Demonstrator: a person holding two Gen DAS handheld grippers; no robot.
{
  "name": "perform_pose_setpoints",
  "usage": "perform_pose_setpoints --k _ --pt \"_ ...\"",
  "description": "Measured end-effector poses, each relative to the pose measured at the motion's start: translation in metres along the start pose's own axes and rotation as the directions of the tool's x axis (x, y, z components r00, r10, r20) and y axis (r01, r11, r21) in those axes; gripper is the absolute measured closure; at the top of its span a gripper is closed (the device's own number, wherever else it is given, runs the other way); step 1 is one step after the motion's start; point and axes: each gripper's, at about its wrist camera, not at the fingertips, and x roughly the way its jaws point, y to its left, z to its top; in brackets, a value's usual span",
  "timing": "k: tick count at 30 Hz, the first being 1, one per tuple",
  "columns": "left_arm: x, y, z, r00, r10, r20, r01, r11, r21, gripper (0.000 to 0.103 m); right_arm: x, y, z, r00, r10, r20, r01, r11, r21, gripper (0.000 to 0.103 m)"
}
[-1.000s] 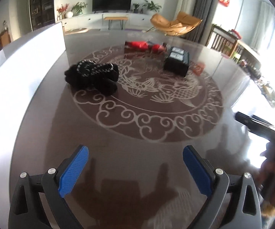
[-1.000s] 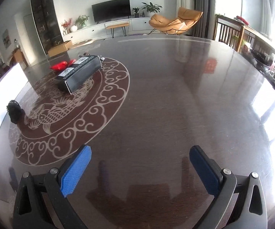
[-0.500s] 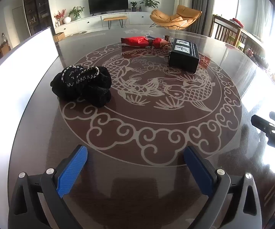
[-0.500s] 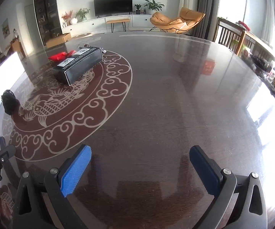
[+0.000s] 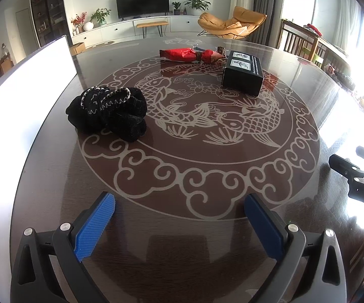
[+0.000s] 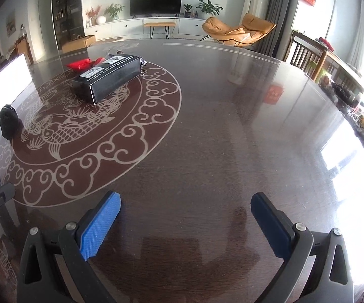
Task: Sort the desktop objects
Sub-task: 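Grasp the black knitted glove with the left gripper and lift it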
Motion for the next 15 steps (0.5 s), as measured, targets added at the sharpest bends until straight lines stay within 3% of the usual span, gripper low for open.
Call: perform_pose_setpoints --k 5,10,15 --pt "0.007 0.005 0.016 0.999 0.003 -0.038 -0.004 1.000 -0.018 0.000 0.001 -0.002 0.001 1.000 0.005 -0.002 -0.005 1.000 0.003 0.000" --pt "0.003 0.037 0.056 0.997 0.075 0.022 -0.071 0.987 -0.142 0.000 0.001 -0.002 0.002 1.000 0.003 -0.001 -0.003 1.000 0.002 0.000" --pt "0.037 0.070 0.095 0.998 0.060 -0.036 -0.067 0.964 -0.257 0.000 0.000 -0.003 0.002 1.000 0.007 -0.002 -0.007 1.000 0.005 0.000"
